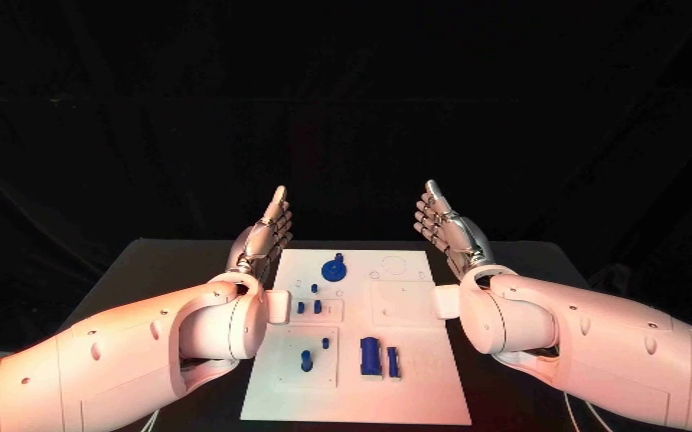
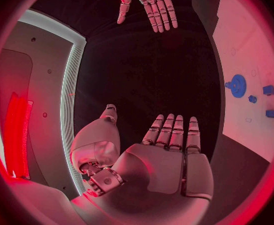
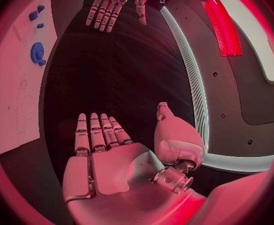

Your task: Assemble the parts on the task board

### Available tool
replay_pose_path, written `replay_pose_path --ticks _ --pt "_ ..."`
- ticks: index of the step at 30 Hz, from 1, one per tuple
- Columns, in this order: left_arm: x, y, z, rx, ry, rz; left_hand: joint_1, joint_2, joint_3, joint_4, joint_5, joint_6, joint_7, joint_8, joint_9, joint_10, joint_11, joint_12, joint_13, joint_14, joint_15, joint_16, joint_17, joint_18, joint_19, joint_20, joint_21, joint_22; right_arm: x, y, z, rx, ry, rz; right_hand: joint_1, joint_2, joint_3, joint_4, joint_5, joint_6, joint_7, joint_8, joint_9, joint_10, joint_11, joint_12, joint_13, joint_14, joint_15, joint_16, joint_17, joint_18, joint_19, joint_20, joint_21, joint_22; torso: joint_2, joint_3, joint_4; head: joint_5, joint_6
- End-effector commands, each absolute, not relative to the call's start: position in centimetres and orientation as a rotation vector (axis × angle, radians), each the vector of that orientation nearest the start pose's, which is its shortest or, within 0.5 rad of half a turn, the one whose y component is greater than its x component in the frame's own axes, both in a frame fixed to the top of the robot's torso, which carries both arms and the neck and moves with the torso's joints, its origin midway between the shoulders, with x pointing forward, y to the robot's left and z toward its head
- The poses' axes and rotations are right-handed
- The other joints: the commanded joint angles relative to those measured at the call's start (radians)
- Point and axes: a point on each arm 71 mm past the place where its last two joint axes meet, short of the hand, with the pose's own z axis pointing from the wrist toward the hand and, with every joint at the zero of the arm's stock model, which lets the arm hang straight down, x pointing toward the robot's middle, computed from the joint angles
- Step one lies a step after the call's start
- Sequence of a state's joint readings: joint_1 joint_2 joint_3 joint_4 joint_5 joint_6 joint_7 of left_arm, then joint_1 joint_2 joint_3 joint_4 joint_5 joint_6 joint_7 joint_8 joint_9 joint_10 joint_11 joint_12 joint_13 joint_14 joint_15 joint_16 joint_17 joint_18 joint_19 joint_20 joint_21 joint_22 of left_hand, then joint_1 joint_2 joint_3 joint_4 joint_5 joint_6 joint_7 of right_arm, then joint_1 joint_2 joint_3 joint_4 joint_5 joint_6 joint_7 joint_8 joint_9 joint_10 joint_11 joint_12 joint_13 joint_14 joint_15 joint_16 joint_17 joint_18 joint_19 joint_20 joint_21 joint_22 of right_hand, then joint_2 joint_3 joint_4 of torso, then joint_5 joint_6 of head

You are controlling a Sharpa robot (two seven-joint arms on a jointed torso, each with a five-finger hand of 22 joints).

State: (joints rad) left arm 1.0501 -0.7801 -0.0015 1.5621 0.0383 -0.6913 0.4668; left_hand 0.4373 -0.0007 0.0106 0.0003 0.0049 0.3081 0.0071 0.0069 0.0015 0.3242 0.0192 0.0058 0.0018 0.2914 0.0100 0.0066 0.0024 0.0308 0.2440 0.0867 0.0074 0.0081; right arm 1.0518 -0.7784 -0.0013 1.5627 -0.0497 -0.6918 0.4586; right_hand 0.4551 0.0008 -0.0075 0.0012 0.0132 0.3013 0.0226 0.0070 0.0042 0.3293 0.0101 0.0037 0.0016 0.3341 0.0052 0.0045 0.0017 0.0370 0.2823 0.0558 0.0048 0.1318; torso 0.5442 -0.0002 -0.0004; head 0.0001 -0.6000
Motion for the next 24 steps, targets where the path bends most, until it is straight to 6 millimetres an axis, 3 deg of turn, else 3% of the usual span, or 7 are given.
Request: replay_pose_path --ticks 1,6,7,22,23,24 --pt "46.18 19.24 -22.42 -1.209 1.218 -1.229 -0.142 0.001 -0.011 0.000 -0.005 -0.101 -0.007 -0.007 -0.002 -0.105 -0.019 -0.006 -0.002 -0.095 -0.010 -0.007 -0.002 -0.031 -0.080 -0.087 -0.007 -0.008 46.18 -19.24 -22.42 1.209 1.218 1.229 -0.149 -0.001 0.007 -0.001 -0.013 -0.099 -0.023 -0.007 -0.004 -0.108 -0.010 -0.004 -0.002 -0.110 -0.005 -0.005 -0.002 -0.037 -0.091 -0.056 -0.005 -0.043 0.000 0.0002 0.0004 0.000 0.000" --pt "46.18 19.24 -22.42 -1.209 1.218 -1.229 -0.193 0.001 -0.011 0.000 -0.005 -0.136 -0.007 -0.007 -0.002 -0.143 -0.019 -0.006 -0.002 -0.129 -0.010 -0.007 -0.002 -0.031 -0.108 -0.087 -0.007 -0.008 46.18 -19.24 -22.42 1.209 1.218 1.229 -0.202 -0.001 0.007 -0.001 -0.013 -0.133 -0.023 -0.007 -0.004 -0.146 -0.010 -0.004 -0.002 -0.148 -0.005 -0.005 -0.002 -0.037 -0.125 -0.056 -0.005 -0.058 0.000 0.0002 0.0004 0.000 0.000" --pt "46.18 19.24 -22.42 -1.209 1.218 -1.229 -0.209 0.001 -0.011 0.000 -0.005 -0.148 -0.007 -0.007 -0.002 -0.155 -0.019 -0.006 -0.002 -0.139 -0.010 -0.007 -0.002 -0.031 -0.115 -0.087 -0.007 -0.008 46.18 -19.24 -22.42 1.209 1.218 1.229 -0.218 -0.001 0.007 -0.001 -0.013 -0.144 -0.023 -0.007 -0.004 -0.158 -0.010 -0.004 -0.002 -0.160 -0.005 -0.005 -0.002 -0.037 -0.136 -0.056 -0.005 -0.132 0.000 0.0002 0.0004 0.000 0.000" --pt "46.18 19.24 -22.42 -1.209 1.218 -1.229 -0.312 0.001 -0.011 0.000 -0.005 -0.220 -0.007 -0.007 -0.002 -0.231 -0.019 -0.006 -0.002 -0.208 -0.010 -0.007 -0.002 -0.031 -0.172 -0.087 -0.007 -0.008 46.18 -19.24 -22.42 1.209 1.218 1.229 -0.325 -0.001 0.007 -0.001 -0.013 -0.214 -0.023 -0.007 -0.004 -0.234 -0.010 -0.004 -0.002 -0.238 -0.005 -0.005 -0.002 -0.037 -0.200 -0.056 -0.005 -0.132 0.000 0.0002 0.0004 0.000 0.000" --pt "46.18 19.24 -22.42 -1.209 1.218 -1.229 -0.319 0.001 -0.011 0.000 -0.005 -0.222 -0.007 -0.007 -0.002 -0.236 -0.019 -0.006 -0.002 -0.211 -0.010 -0.007 -0.002 -0.031 -0.244 -0.087 -0.007 -0.008 46.18 -19.24 -22.42 1.209 1.218 1.229 -0.332 -0.001 0.007 -0.001 -0.013 -0.218 -0.023 -0.007 -0.004 -0.239 -0.010 -0.004 -0.002 -0.244 -0.005 -0.005 -0.002 -0.037 -0.203 -0.056 -0.005 -0.132 0.000 0.0002 0.0004 0.000 0.000" --pt "46.18 19.24 -22.42 -1.209 1.218 -1.229 -0.324 0.001 -0.011 0.000 -0.005 -0.227 -0.007 -0.007 -0.002 -0.239 -0.019 -0.006 -0.002 -0.214 -0.010 -0.007 -0.002 -0.031 -0.244 -0.087 -0.007 -0.008 46.18 -19.24 -22.42 1.209 1.218 1.229 -0.335 -0.001 0.007 -0.001 -0.013 -0.222 -0.023 -0.007 -0.004 -0.243 -0.010 -0.004 -0.002 -0.246 -0.005 -0.005 -0.002 -0.037 -0.208 -0.056 -0.005 -0.132 0.000 0.0002 0.0004 0.000 0.000"
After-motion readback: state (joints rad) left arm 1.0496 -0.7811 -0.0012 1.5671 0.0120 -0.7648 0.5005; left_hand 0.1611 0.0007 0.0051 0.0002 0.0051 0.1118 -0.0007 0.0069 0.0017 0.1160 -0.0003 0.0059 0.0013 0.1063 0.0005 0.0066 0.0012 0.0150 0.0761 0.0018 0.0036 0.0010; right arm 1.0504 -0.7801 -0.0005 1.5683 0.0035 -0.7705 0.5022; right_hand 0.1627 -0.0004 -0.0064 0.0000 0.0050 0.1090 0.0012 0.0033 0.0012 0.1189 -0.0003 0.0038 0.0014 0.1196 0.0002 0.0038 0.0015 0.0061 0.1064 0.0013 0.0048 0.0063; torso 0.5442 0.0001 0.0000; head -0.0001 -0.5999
